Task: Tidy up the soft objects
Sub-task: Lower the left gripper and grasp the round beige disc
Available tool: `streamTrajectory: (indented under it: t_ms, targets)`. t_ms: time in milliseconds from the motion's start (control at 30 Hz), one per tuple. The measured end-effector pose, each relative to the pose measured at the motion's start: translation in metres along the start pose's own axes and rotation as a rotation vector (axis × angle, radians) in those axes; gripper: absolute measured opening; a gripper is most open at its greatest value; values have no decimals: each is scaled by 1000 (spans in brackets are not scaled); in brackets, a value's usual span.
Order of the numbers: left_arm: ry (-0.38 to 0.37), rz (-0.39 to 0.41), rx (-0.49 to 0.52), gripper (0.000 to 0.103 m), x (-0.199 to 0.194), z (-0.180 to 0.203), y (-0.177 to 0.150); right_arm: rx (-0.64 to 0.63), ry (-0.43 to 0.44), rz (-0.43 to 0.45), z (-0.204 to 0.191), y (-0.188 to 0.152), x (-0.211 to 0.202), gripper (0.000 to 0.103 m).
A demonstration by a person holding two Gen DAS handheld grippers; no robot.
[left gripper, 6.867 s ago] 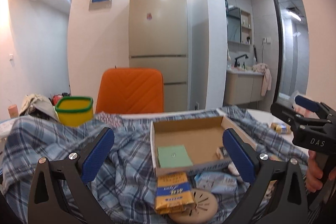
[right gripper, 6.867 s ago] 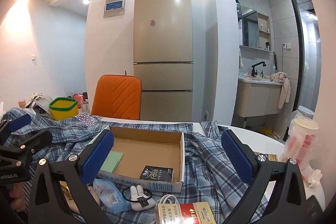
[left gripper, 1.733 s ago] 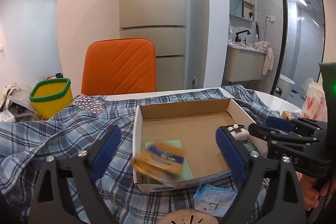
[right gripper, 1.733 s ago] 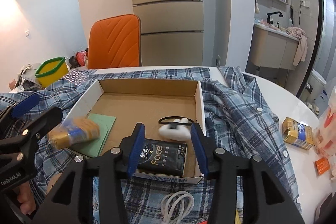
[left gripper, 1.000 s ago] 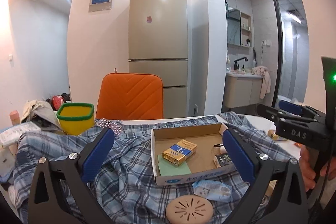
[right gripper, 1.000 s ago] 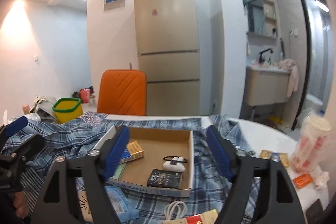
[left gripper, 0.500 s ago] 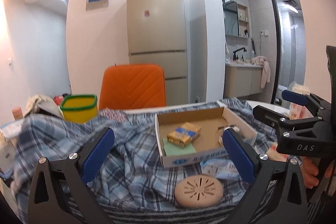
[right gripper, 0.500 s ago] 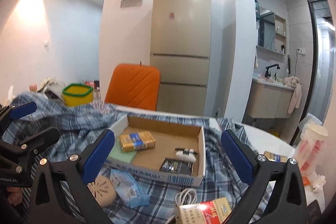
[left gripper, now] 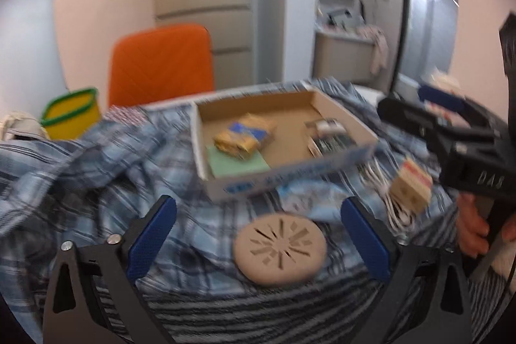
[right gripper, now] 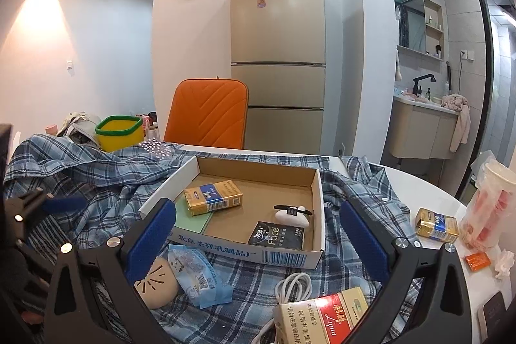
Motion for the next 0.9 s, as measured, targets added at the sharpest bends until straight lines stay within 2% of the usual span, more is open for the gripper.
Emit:
streamTrajectory:
  t_ms: [200, 267, 400, 567, 900]
  targets:
    - [-97, -133, -51, 88, 22, 4, -19, -4, 1, -4, -1, 0, 1, 103]
    - [-106, -176, -54, 82, 29, 5, -25, -10, 3, 0, -2, 0, 1, 103]
    - [-102, -250, -44, 81, 40, 8, -35, -12, 9, -10, -3, -1, 2, 103]
    - [-79, -299, -25, 80, 48, 9, -41, -8, 19, -41, -3, -5, 7, 103]
    - [-66, -321, -11, 82, 50, 9, -43, -22, 21, -73, -5, -9, 13, 103]
Point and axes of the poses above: each gripper's, at about its wrist camera, not at the fingertips, and x roughly the way its jaws point, z to its right, y to its top, the point moved 9 cm from there along x, roughly the way its jaws point, and after that the axes turned 11 degrees about -y, right-handed, at the moved point
